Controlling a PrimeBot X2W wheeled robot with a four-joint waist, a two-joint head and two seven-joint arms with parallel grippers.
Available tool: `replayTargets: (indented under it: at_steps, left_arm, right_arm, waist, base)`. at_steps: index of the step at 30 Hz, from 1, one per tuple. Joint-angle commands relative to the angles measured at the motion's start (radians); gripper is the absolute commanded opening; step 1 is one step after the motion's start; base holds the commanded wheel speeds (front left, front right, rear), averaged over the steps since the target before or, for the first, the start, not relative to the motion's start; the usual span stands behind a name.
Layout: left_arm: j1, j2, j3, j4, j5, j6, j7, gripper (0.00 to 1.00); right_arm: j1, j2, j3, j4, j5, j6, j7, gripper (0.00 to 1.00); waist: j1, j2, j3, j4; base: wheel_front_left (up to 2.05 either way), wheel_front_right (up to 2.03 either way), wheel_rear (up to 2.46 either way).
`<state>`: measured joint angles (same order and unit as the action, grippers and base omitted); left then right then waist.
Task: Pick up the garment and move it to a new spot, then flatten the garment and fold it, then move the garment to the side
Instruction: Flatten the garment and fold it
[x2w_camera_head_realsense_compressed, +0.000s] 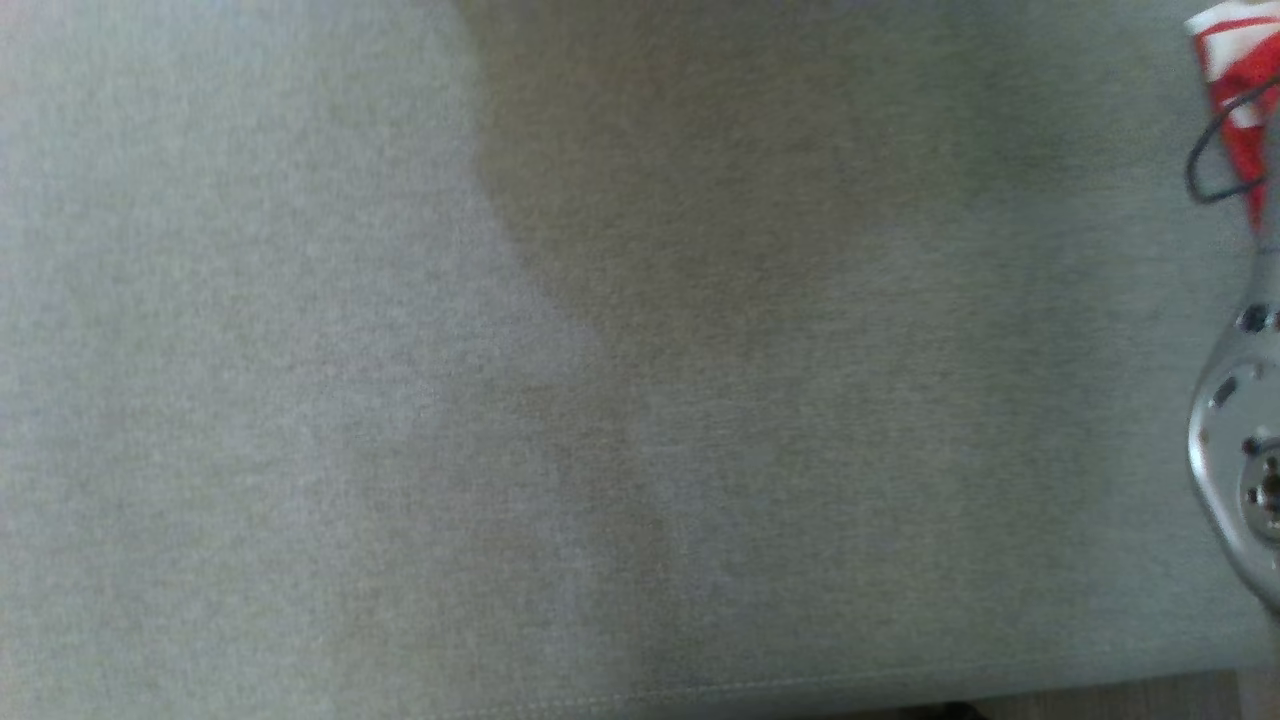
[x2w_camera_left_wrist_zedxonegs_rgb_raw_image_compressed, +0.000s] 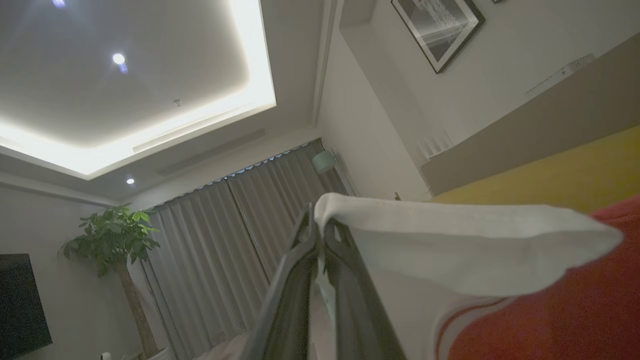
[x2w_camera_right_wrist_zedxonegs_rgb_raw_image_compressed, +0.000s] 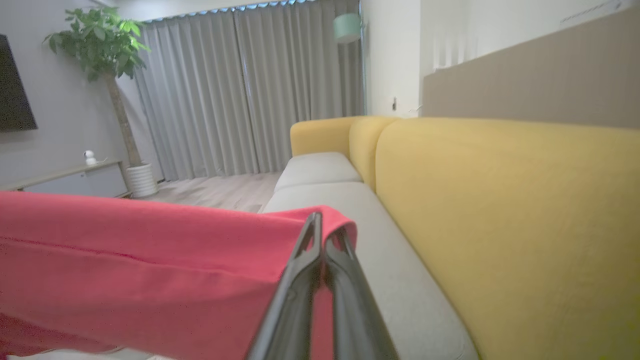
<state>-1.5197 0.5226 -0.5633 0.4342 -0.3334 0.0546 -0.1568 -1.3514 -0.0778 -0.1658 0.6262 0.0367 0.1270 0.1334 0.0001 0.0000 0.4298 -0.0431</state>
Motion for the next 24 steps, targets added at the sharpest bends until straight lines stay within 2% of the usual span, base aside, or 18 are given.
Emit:
replayTargets:
  at_steps: [1,6,11,17,24]
  left_arm:
    - [0.042,0.023,0.021,0.009,-0.021,-0.003,-0.017,0.0]
    - [0.151,-0.011,0.0,0.026,-0.056,-0.016,-0.051,0.0]
    - [0.303,-0.046,-0.042,-0.007,-0.084,-0.036,-0.08,0.0]
    - [0.442,-0.014,-0.045,-0.107,-0.11,-0.023,-0.089,0.0]
    - [0.671,0.047,-0.06,-0.295,-0.132,0.037,-0.079,0.0]
  right_arm:
    - [-0.004,0.025,0.009,0.018,-0.011,0.004,-0.034,0.0]
    - [0.05,0.026,0.05,0.093,0.001,0.004,-0.087,0.0]
    - [0.141,0.027,0.165,0.136,0.085,0.004,-0.155,0.0]
    - [0.259,0.018,0.248,0.094,0.166,0.004,-0.198,0.0]
    - [0.469,-0.027,0.3,-0.044,0.249,0.004,-0.206,0.0]
  waist:
    - [-0.0001,0.0,0.065,0.033]
    - [-0.0001,0.0,0.112,0.052]
    - [-0.0001,0.0,0.138,0.063]
    - [-0.0001,0.0,0.107,0.065]
    - [-0.0001,0.0,-0.003,0.079]
  base:
    - [0.0,0.0,0.0]
    - [0.0,0.0,0.0]
    - [0.0,0.0,0.0]
    - [0.0,0.0,0.0]
    - [0.0,0.0,0.0]
